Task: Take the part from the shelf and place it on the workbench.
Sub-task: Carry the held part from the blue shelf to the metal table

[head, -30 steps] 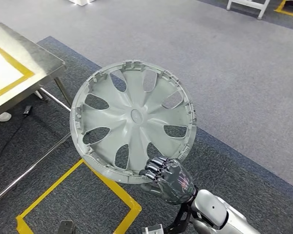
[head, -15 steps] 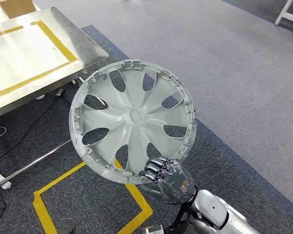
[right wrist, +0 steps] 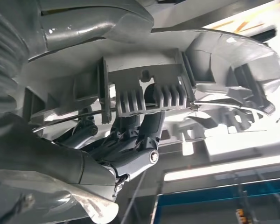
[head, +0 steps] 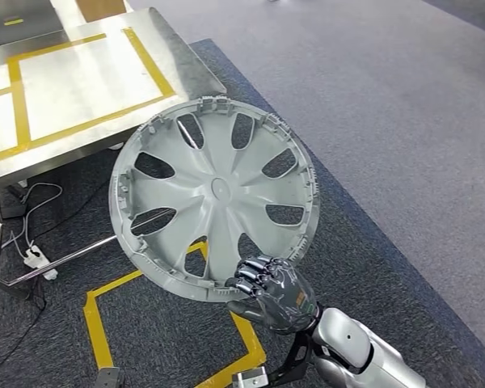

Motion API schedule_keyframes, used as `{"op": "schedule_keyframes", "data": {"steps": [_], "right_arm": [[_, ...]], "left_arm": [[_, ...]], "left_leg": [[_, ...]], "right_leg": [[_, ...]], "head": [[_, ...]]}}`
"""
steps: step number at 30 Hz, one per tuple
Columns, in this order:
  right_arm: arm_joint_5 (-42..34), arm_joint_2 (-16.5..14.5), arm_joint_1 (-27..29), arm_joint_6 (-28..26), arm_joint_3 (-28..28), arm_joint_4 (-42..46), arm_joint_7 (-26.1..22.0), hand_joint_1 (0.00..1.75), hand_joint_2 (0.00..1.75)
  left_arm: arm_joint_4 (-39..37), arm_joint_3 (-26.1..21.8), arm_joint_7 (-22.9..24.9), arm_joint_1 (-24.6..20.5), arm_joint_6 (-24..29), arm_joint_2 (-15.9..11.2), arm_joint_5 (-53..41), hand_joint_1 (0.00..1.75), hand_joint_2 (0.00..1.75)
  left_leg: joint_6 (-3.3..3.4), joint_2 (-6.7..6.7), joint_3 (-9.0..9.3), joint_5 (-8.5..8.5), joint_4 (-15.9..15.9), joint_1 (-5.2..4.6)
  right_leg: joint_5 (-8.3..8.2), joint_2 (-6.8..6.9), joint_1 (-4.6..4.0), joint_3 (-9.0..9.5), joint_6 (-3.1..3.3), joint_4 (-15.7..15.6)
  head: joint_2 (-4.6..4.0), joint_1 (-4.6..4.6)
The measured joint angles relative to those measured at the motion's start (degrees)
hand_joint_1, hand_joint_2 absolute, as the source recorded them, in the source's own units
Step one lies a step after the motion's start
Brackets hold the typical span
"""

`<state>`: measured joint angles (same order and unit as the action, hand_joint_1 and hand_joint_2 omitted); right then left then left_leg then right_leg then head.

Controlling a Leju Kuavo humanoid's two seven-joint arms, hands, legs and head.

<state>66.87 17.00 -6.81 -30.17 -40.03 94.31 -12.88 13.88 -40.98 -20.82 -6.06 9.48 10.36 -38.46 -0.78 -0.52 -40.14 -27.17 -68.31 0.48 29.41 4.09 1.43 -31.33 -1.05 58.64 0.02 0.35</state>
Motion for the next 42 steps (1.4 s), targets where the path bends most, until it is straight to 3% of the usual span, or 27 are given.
{"op": "schedule_keyframes", "data": {"steps": [2,3,4,6,8,10,12,13,14,15,17,19,21,23,25,26,27,28,29,32,34,36,37,39,40,42], "right_arm": [[0.02,-0.04,-0.14,-0.02,-0.04,0.0,-0.09,1.75,1.75],[0.03,-0.04,-0.22,-0.03,-0.06,0.0,-0.14,1.75,1.75],[0.03,-0.05,-0.32,-0.04,-0.08,0.0,-0.18,1.75,1.75],[0.04,-0.08,-0.54,-0.04,-0.15,0.0,-0.25,1.75,1.75],[0.03,-0.11,-0.72,-0.05,-0.2,-0.01,-0.28,1.75,1.75],[-0.01,-0.11,-0.75,-0.06,-0.24,-0.07,-0.29,1.75,1.75],[0.02,-0.11,-0.69,-0.06,-0.28,-0.18,-0.31,1.75,1.75],[0.04,-0.11,-0.67,-0.06,-0.3,-0.24,-0.31,1.75,1.75],[0.06,-0.11,-0.65,-0.06,-0.31,-0.28,-0.32,1.75,1.75],[0.05,-0.11,-0.66,-0.06,-0.31,-0.3,-0.32,1.75,1.75],[0.03,-0.11,-0.69,-0.06,-0.3,-0.34,-0.31,1.75,1.75],[0.01,-0.13,-0.76,-0.06,-0.32,-0.43,-0.31,1.75,1.75],[0.04,-0.16,-0.84,-0.06,-0.34,-0.48,-0.33,1.75,1.75],[0.02,-0.22,-0.88,-0.06,-0.33,-0.47,-0.32,1.75,1.75],[-0.04,-0.29,-0.82,-0.06,-0.32,-0.47,-0.28,1.75,1.75],[-0.05,-0.31,-0.8,-0.06,-0.31,-0.5,-0.27,1.75,1.75],[-0.04,-0.31,-0.75,-0.06,-0.32,-0.53,-0.27,1.75,1.75],[-0.02,-0.32,-0.74,-0.06,-0.33,-0.57,-0.28,1.75,1.75],[-0.03,-0.32,-0.74,-0.06,-0.34,-0.6,-0.28,1.75,1.75],[-0.02,-0.33,-0.78,-0.06,-0.36,-0.61,-0.32,1.75,1.75],[-0.01,-0.33,-0.88,-0.06,-0.35,-0.61,-0.33,1.75,1.75],[-0.01,-0.38,-1.01,-0.06,-0.34,-0.61,-0.33,1.75,1.75],[-0.01,-0.41,-1.06,-0.06,-0.34,-0.61,-0.34,1.75,1.75],[-0.02,-0.44,-1.07,-0.06,-0.32,-0.62,-0.33,1.75,1.75],[-0.02,-0.44,-1.04,-0.06,-0.32,-0.63,-0.32,1.75,1.75],[-0.01,-0.44,-0.92,-0.06,-0.33,-0.68,-0.31,1.75,1.75]], "left_arm": [[0.0,-0.01,-0.26,-0.15,-0.18,0.01,0.07,0.0,0.0],[0.0,-0.01,-0.41,-0.22,-0.26,0.01,0.09,0.0,0.0],[0.0,-0.01,-0.56,-0.23,-0.32,0.01,0.12,0.0,0.0],[-0.01,-0.02,-0.73,-0.05,-0.38,0.01,0.19,0.0,0.0],[-0.01,-0.05,-0.79,-0.04,-0.37,0.04,0.24,0.0,0.0],[0.0,-0.07,-0.83,-0.23,-0.37,0.13,0.25,0.0,0.0],[0.0,-0.07,-0.84,-0.25,-0.38,0.21,0.25,0.0,0.0],[0.0,-0.08,-0.84,-0.22,-0.38,0.22,0.26,0.0,0.0],[0.0,-0.08,-0.84,-0.19,-0.38,0.22,0.26,0.0,0.0],[0.0,-0.09,-0.84,-0.2,-0.38,0.23,0.27,0.0,0.0],[-0.01,-0.1,-0.84,-0.25,-0.38,0.3,0.28,0.0,0.0],[-0.02,-0.11,-0.84,-0.22,-0.39,0.34,0.34,0.0,0.0],[-0.02,-0.11,-0.84,-0.01,-0.4,0.27,0.39,0.0,0.0],[-0.02,-0.11,-0.86,0.08,-0.4,0.21,0.4,0.0,0.0],[0.0,-0.11,-0.89,-0.12,-0.39,0.21,0.4,0.0,0.0],[-0.01,-0.11,-0.89,-0.19,-0.4,0.23,0.4,0.0,0.0],[-0.01,-0.11,-0.89,-0.18,-0.4,0.23,0.4,0.0,0.0],[-0.01,-0.11,-0.89,-0.11,-0.4,0.23,0.41,0.0,0.0],[-0.01,-0.11,-0.89,-0.03,-0.4,0.22,0.42,0.0,0.0],[0.0,-0.11,-0.89,-0.06,-0.4,0.14,0.43,0.0,0.0],[0.0,-0.11,-0.89,-0.16,-0.4,0.14,0.43,0.0,0.0],[0.0,-0.11,-0.89,-0.04,-0.39,0.13,0.45,0.0,0.0],[0.0,-0.12,-0.89,0.05,-0.39,0.11,0.46,0.0,0.0],[0.0,-0.13,-0.89,-0.02,-0.39,0.12,0.54,0.0,0.0],[0.0,-0.14,-0.89,-0.12,-0.39,0.16,0.56,0.0,0.0],[0.0,-0.13,-0.89,-0.21,-0.4,0.22,0.58,0.0,0.0]], "left_leg": [[0.56,-2.68,3.14,2.24,6.5,-0.64],[0.93,-3.55,3.76,2.31,7.98,-0.97],[1.3,-3.73,3.79,1.95,8.27,-1.27],[2.07,-2.34,3.81,1.97,8.66,-1.12],[2.83,-0.92,4.05,2.1,9.0,-0.77],[3.31,0.53,4.13,2.1,9.07,-0.62],[3.48,2.14,4.19,2.03,9.04,-0.71],[3.49,3.02,4.27,2.0,9.02,-0.75],[3.46,3.93,4.4,1.96,9.0,-0.77],[3.38,4.84,4.55,1.9,8.96,-0.76],[3.02,6.36,4.49,1.79,8.77,-0.69],[2.31,7.62,3.93,1.96,8.68,-0.37],[1.55,8.78,3.58,2.13,8.77,-0.11],[0.94,6.91,2.93,1.05,7.18,-0.4],[0.35,3.05,0.22,-2.01,1.19,-0.49],[0.07,1.88,-1.62,-3.6,-2.65,-0.31],[-0.13,1.31,-3.09,-4.54,-5.66,-0.12],[-0.27,1.08,-3.67,-4.42,-6.83,0.03],[-0.33,0.9,-3.07,-3.19,-5.66,0.11],[0.24,-1.5,2.54,1.77,5.27,-0.28],[1.02,-2.67,4.21,2.16,8.69,-0.81],[1.74,-1.71,4.2,1.99,8.88,-0.9],[2.08,-1.11,4.31,2.02,9.06,-0.76],[2.77,0.08,4.57,2.16,9.48,-0.35],[3.0,0.64,4.58,2.14,9.51,-0.29],[3.28,1.95,4.58,2.06,9.5,-0.32]], "right_leg": [[0.58,1.37,-0.32,0.6,-0.52,-0.01],[0.8,2.01,-0.51,0.8,-0.83,-0.05],[0.95,2.67,-0.68,0.97,-1.17,-0.18],[1.37,3.31,-0.63,1.37,-1.82,-0.39],[3.1,0.46,-0.37,0.49,-2.27,1.86],[6.42,-3.11,-0.23,-3.02,-2.42,8.81],[8.2,-3.91,-0.29,-7.07,-2.42,15.49],[7.35,-3.99,-0.32,-7.96,-2.33,16.06],[5.3,-4.17,-0.33,-7.72,-2.17,14.23],[2.57,-4.69,-0.31,-6.55,-1.95,10.54],[-0.91,-7.53,-0.05,-3.64,-1.52,3.34],[-1.19,-9.49,0.03,-2.39,-1.28,0.74],[-1.23,-8.51,0.03,-2.0,-0.97,0.22],[-1.29,-6.88,0.27,-1.32,-0.34,-0.35],[-1.07,-4.97,0.21,-0.68,0.22,-0.62],[-0.91,-4.0,0.12,-0.49,0.34,-0.63],[-0.74,-3.07,0.04,-0.32,0.39,-0.62],[-0.58,-2.25,0.01,-0.15,0.36,-0.61],[-0.4,-1.48,0.01,0.06,0.28,-0.6],[0.38,0.66,-0.18,1.01,-0.27,-0.57],[0.84,1.84,-0.51,1.41,-0.89,-0.62],[1.15,2.74,-0.61,1.83,-1.57,-0.9],[1.54,2.11,-0.51,1.89,-1.89,-0.77],[3.74,-0.91,-0.28,0.4,-2.31,2.51],[5.47,-2.64,-0.21,-1.41,-2.38,6.01],[8.21,-3.87,-0.23,-5.78,-2.44,13.86]], "head": [[-0.01,-0.08],[-0.01,0.0],[-0.01,0.1],[-0.01,0.36],[0.0,0.58],[0.0,0.94],[0.0,1.06],[0.0,1.06],[0.0,1.06],[0.0,1.06],[0.0,0.94],[0.0,0.84],[0.0,0.87],[0.0,0.54],[-0.01,0.05],[-0.01,-0.11],[-0.01,-0.12],[-0.01,-0.13],[0.0,-0.15],[0.0,-0.17],[0.0,-0.11],[0.0,0.0],[0.0,0.12],[0.0,0.48],[0.0,0.7],[-0.01,0.88]]}}
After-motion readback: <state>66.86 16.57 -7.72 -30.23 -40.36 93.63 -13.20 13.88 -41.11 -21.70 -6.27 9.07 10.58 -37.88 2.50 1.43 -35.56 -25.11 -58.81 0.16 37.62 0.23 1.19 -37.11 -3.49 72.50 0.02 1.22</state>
